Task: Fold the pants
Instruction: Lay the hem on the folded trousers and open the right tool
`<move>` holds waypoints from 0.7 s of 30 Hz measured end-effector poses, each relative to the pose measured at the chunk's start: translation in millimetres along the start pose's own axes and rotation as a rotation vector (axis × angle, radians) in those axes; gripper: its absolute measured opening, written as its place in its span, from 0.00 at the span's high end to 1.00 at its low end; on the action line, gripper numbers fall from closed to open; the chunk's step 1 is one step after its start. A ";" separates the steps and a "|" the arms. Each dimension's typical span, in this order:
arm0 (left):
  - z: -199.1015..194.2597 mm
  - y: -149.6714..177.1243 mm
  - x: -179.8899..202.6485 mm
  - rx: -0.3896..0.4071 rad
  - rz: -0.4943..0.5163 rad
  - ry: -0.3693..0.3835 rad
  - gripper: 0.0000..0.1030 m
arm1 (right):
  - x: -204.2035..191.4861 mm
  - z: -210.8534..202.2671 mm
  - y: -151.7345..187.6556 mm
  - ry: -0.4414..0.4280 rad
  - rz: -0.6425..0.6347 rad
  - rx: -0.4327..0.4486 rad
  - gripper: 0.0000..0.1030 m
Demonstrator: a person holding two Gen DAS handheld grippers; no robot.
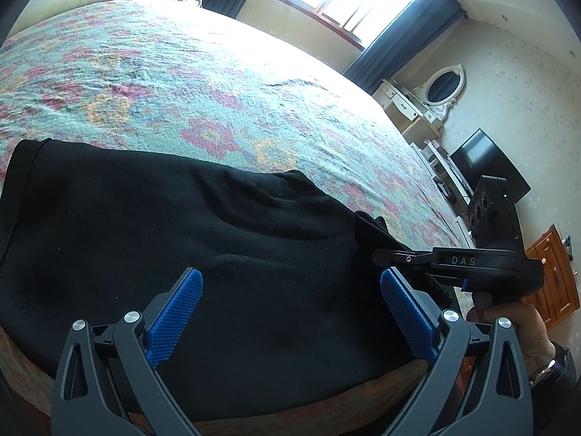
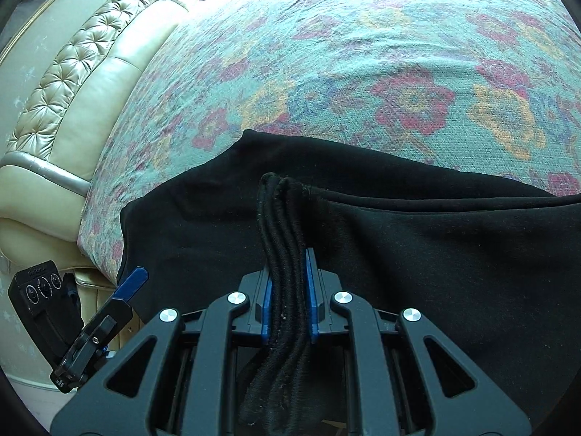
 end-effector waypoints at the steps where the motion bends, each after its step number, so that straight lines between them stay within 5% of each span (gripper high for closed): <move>1: -0.1 0.0 0.1 0.000 0.001 0.001 0.05 | -1.9 2.1 0.4 0.002 -0.004 0.000 0.85; 12: 0.3 2.3 -2.4 -0.001 -0.008 -0.002 0.05 | -10.8 25.9 14.3 -0.077 0.043 -0.026 0.69; 21: 1.3 2.6 -10.2 -0.003 -0.022 -0.006 0.05 | -21.1 30.7 21.0 -0.233 0.079 0.015 0.40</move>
Point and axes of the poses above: each gripper's, at about its wrist camera, not at the fingertips, and z roughly the way its jaws point, x to its right, y to its underside, the point moved 5 cm from there along z, roughly the way its jaws point, and after that the axes turned 1 degree about z, right-handed, at the moved point
